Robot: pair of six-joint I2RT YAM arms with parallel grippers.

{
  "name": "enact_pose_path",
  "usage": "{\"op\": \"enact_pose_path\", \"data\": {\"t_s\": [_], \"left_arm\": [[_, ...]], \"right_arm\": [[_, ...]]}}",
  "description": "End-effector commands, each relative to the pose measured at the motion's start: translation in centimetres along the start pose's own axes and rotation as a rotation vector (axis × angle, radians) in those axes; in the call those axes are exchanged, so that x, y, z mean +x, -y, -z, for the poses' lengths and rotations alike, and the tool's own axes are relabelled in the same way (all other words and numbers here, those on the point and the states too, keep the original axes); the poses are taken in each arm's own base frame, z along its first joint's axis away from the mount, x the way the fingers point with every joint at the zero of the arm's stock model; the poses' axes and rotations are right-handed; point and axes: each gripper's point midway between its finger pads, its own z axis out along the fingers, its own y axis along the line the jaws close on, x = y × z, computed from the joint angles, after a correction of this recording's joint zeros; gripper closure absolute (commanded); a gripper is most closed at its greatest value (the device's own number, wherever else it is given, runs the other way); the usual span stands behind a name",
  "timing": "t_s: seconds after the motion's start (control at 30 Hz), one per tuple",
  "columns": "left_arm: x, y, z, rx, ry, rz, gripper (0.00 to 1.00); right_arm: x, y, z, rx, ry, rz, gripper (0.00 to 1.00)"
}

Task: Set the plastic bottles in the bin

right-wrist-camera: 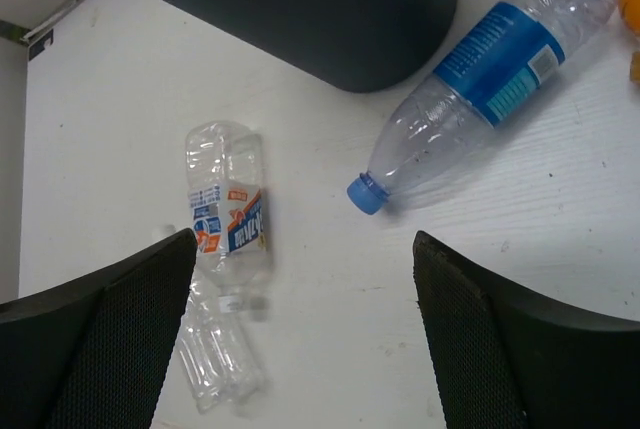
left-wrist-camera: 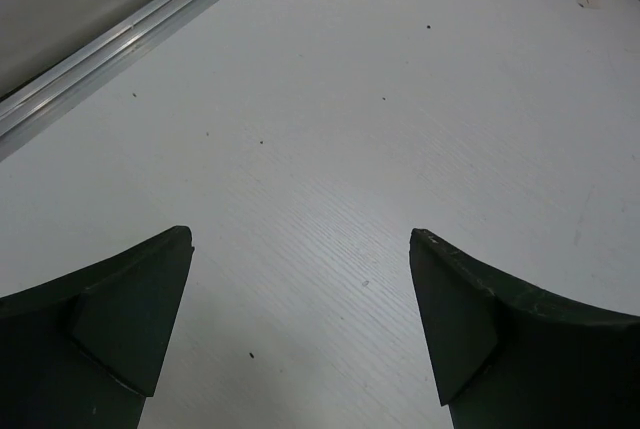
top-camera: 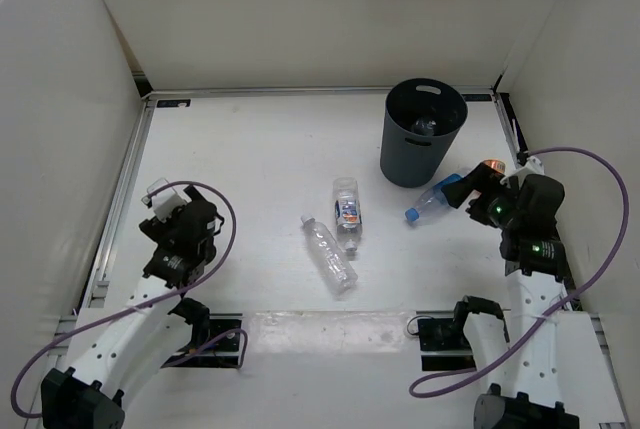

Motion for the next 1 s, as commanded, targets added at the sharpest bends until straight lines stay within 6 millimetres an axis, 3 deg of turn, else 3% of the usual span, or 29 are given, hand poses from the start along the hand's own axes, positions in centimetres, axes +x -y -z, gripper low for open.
{"op": "enact_pose_path", "data": {"t_s": [0.0,0.1,0.27,0.3,0.4,0.5,0.53,0.6,0.63,0.67,0.7,0.8,0.9,0.93,0.97], "left_arm": [[0.2,0.4,0.0,0.036,-0.002,0.002,0.0],[0.2,0.5,0.0,0.029,-0.008,-0.007,0.0],[0.5,0.8,-0.2,0.012,-0.03,-0.032,0.0],[0.4,0.7,-0.2,0.009,-0.03,-0.034,0.0],[0.4,0.7,-0.2,0.005,-0.032,-0.038,0.0],[0.4,0.7,-0.2,0.013,-0.031,-0.028,0.0],[0.5,0.7,-0.2,0.012,-0.032,-0.031,0.0],[0.6,0.6,-0.3,0.01,-0.033,-0.033,0.0],[0.5,0.5,-0.3,0.004,-0.03,-0.031,0.0],[0.6,0.5,-0.3,0.002,-0.034,-0.032,0.0],[0.6,0.5,-0.3,-0.002,-0.035,-0.033,0.0],[0.5,0.5,-0.3,-0.006,-0.034,-0.029,0.0],[0.6,0.4,-0.3,-0.008,-0.035,-0.031,0.0],[0.6,0.5,-0.3,-0.006,-0.037,-0.032,0.0],[0.5,0.5,-0.3,-0.007,-0.034,-0.03,0.0]], "right_arm": [[-0.1,0.2,0.7,0.039,0.04,-0.012,0.1],[-0.3,2.8,1.8,0.206,0.065,-0.083,0.1],[-0.5,4.4,2.3,0.333,0.055,-0.115,0.1],[-0.8,6.6,2.8,0.465,0.078,-0.123,0.1],[-1.6,8.6,3.0,0.615,0.078,-0.123,0.1],[-3.9,9.7,3.0,0.736,0.075,-0.131,0.1],[-3.5,10.8,2.6,0.79,0.029,-0.146,0.1],[-4.4,11.2,2.2,0.792,0.018,-0.176,0.1],[-3.9,11.3,0.4,0.73,-0.053,-0.232,0.1],[-4.1,12.3,0.2,0.727,-0.058,-0.278,0.1],[-3.6,12.0,-0.9,0.655,-0.107,-0.316,0.1],[-4.7,13.3,-2.0,0.554,-0.085,-0.413,0.1],[-5.8,14.4,-2.4,0.582,-0.09,-0.439,0.1],[-5.3,15.0,-3.2,0.601,-0.127,-0.446,0.1],[-6.5,14.8,-3.4,0.62,-0.109,-0.412,0.1]]}}
